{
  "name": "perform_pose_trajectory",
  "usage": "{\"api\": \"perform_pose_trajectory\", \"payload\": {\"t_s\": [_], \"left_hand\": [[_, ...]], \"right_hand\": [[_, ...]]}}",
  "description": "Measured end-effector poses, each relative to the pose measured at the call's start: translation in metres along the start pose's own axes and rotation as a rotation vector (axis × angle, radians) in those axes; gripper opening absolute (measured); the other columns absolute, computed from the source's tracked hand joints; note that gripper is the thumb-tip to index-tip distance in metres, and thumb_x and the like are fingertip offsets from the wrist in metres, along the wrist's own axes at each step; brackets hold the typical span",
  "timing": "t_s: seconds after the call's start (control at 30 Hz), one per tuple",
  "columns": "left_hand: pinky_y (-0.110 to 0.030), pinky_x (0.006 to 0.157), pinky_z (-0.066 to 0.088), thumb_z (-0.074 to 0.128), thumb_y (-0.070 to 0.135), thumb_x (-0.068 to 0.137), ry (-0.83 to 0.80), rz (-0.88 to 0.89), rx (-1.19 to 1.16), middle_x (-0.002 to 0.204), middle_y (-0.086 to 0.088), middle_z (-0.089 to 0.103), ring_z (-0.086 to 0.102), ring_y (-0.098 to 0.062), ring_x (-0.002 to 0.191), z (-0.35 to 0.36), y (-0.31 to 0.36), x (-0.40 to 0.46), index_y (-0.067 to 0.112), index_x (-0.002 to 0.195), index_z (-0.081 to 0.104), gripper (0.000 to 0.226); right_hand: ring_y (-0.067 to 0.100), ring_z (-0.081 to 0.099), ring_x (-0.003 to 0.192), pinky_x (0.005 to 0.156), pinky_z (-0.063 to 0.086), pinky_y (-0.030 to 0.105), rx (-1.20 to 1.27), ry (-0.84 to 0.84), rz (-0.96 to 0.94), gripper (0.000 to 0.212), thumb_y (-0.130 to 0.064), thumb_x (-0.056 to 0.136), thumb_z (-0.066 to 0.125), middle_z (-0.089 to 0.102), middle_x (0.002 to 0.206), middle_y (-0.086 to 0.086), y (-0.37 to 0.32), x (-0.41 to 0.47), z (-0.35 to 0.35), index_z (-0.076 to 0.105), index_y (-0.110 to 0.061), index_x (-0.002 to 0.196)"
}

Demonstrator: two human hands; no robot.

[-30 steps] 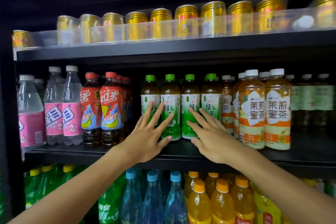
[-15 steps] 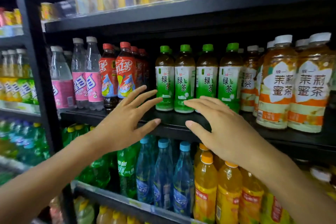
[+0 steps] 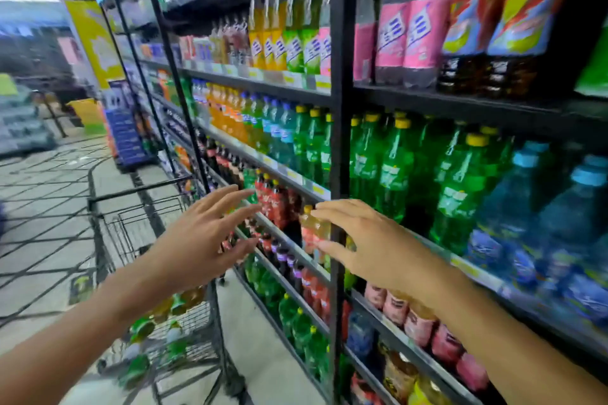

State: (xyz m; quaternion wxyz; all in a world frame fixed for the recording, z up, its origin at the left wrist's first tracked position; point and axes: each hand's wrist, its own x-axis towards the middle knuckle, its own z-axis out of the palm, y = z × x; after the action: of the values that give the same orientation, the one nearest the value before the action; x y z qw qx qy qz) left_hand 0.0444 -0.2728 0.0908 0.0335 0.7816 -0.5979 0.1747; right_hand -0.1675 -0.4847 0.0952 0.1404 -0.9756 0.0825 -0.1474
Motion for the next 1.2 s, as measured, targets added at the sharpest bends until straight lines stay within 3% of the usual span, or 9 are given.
{"api": "perform_pose_trajectory", "payload": {"t_s": [0.13,0.23,0.33,0.6,0.7,0.8,0.93,1.1,1.2], "left_hand": [[-0.046,0.123,0.020,0.016,0.077,0.095,-0.176,-0.194,-0.020,0.165,0.008,0.025,0.020,-0.019,0.155,0.050,-0.086,-0.090,0.036,0.155,0.036,0.075],[-0.050,0.122,0.026,0.015,0.079,0.094,-0.268,-0.326,-0.041,0.162,0.003,0.034,0.031,-0.027,0.151,0.081,-0.149,-0.161,0.032,0.153,0.042,0.080],[-0.056,0.107,0.048,0.015,0.074,0.098,-0.345,-0.436,-0.054,0.145,-0.010,0.058,0.056,-0.037,0.132,0.119,-0.206,-0.240,0.021,0.136,0.063,0.081],[-0.057,0.082,0.060,0.042,0.059,0.089,-0.600,-0.697,-0.228,0.118,-0.017,0.073,0.071,-0.042,0.107,0.213,-0.264,-0.369,0.014,0.111,0.076,0.061],[-0.053,0.098,0.055,0.032,0.066,0.086,-0.717,-0.733,-0.262,0.131,-0.014,0.068,0.063,-0.042,0.123,0.243,-0.271,-0.380,0.016,0.122,0.073,0.074],[-0.046,0.123,0.029,0.011,0.073,0.078,-0.733,-0.773,-0.314,0.159,-0.010,0.042,0.033,-0.036,0.150,0.264,-0.281,-0.373,0.019,0.148,0.052,0.097],[-0.043,0.125,0.021,0.014,0.071,0.082,-0.756,-0.823,-0.384,0.165,-0.008,0.030,0.023,-0.034,0.154,0.294,-0.308,-0.352,0.020,0.154,0.041,0.092],[-0.052,0.111,0.046,0.018,0.068,0.087,-0.784,-0.781,-0.406,0.147,-0.015,0.056,0.052,-0.040,0.136,0.352,-0.365,-0.312,0.016,0.140,0.060,0.085],[-0.043,0.127,0.016,0.010,0.066,0.089,-0.851,-0.815,-0.443,0.167,-0.010,0.024,0.019,-0.031,0.155,0.389,-0.390,-0.279,0.019,0.158,0.034,0.087]], "right_hand": [[0.002,0.023,0.145,0.122,0.024,0.033,0.094,-0.144,0.024,0.052,-0.046,0.101,0.053,0.031,0.156,-0.022,-0.037,0.060,0.092,0.040,-0.038,0.150],[0.006,0.026,0.147,0.121,0.028,0.037,0.116,-0.273,0.021,0.052,-0.046,0.100,0.054,0.034,0.156,-0.018,-0.067,0.106,0.170,0.040,-0.038,0.149],[0.010,0.025,0.149,0.122,0.025,0.032,0.119,-0.428,0.027,0.056,-0.043,0.100,0.056,0.032,0.160,-0.010,-0.097,0.140,0.254,0.040,-0.031,0.152],[0.017,0.027,0.150,0.122,0.026,0.039,0.134,-0.642,0.074,0.053,-0.036,0.099,0.060,0.036,0.159,-0.004,-0.148,0.193,0.397,0.045,-0.025,0.148],[0.018,0.027,0.150,0.121,0.027,0.041,0.136,-0.708,0.114,0.051,-0.043,0.099,0.058,0.040,0.156,-0.004,-0.153,0.209,0.431,0.048,-0.025,0.146],[0.019,0.030,0.148,0.121,0.028,0.041,0.121,-0.771,0.131,0.052,-0.046,0.098,0.058,0.041,0.156,-0.001,-0.147,0.230,0.462,0.048,-0.027,0.145],[0.020,0.039,0.142,0.118,0.030,0.033,0.158,-0.796,0.157,0.050,-0.036,0.098,0.061,0.047,0.152,0.002,-0.143,0.273,0.498,0.052,-0.019,0.144],[0.018,0.044,0.140,0.115,0.035,0.032,0.227,-0.880,0.157,0.053,-0.038,0.099,0.059,0.046,0.153,0.001,-0.130,0.349,0.560,0.049,-0.021,0.147],[0.022,0.045,0.138,0.113,0.038,0.036,0.266,-0.931,0.199,0.053,-0.043,0.098,0.058,0.048,0.151,0.003,-0.118,0.393,0.604,0.051,-0.022,0.146]]}}
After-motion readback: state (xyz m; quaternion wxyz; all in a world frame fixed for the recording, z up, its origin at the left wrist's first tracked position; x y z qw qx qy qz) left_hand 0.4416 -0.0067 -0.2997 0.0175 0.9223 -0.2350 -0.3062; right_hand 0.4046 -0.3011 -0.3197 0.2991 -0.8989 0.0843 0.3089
